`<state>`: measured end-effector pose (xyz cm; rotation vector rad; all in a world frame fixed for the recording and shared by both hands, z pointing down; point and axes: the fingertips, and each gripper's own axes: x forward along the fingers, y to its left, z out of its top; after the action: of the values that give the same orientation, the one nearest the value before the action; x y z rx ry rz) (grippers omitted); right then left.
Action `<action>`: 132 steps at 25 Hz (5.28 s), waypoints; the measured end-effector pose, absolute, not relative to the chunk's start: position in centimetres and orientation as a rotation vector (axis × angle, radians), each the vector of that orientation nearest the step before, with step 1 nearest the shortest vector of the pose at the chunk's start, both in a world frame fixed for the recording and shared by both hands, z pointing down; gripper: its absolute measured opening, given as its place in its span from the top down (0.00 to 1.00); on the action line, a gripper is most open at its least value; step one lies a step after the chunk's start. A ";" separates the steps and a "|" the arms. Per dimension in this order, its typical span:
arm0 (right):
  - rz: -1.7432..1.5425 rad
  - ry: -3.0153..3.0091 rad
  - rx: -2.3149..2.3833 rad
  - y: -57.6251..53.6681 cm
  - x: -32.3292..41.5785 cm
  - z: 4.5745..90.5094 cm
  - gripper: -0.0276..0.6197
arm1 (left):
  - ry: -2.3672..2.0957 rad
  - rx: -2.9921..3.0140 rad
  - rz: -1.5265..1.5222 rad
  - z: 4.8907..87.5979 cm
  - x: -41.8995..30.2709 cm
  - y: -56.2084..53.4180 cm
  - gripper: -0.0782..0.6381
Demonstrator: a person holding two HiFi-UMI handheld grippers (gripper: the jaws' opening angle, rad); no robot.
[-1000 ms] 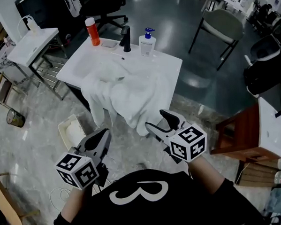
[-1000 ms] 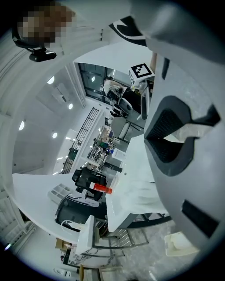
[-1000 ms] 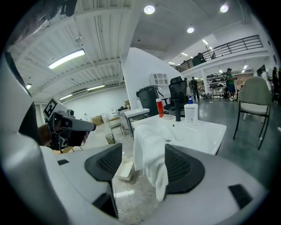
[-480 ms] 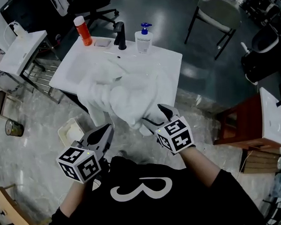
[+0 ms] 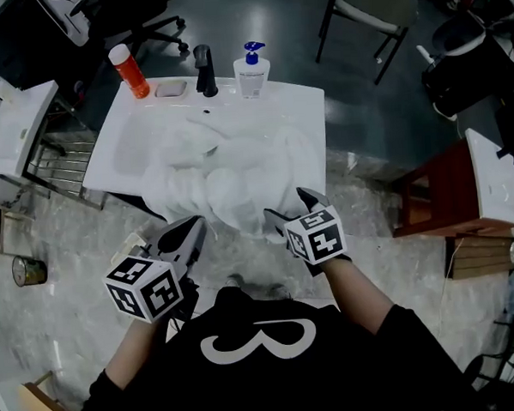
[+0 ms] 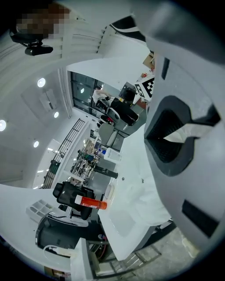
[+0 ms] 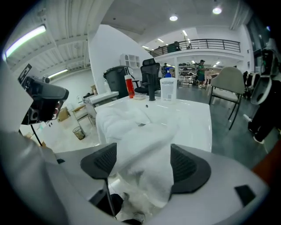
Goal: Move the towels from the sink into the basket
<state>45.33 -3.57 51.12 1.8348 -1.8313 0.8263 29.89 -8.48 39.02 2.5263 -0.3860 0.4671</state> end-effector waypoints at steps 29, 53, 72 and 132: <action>0.975 -1.738 2.106 -4.4 42.6 52.6 0.78 | -0.214 2.510 0.489 42.0 23.0 -14.7 0.88; 0.739 -2.346 1.952 4.1 31.9 35.3 0.78 | -0.539 2.517 0.340 36.7 13.1 -2.6 0.88; 0.788 -2.616 1.314 -4.1 10.3 37.0 0.78 | -1.015 2.301 0.234 39.3 -7.5 -5.4 0.88; 0.944 -1.991 0.735 -28.1 -20.1 78.5 0.47 | -1.056 1.809 0.408 64.1 -35.1 -25.0 0.88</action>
<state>-20.06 -28.08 78.53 0.7351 -1.9907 0.9438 -35.13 -25.01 64.05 1.8093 -1.0563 0.4083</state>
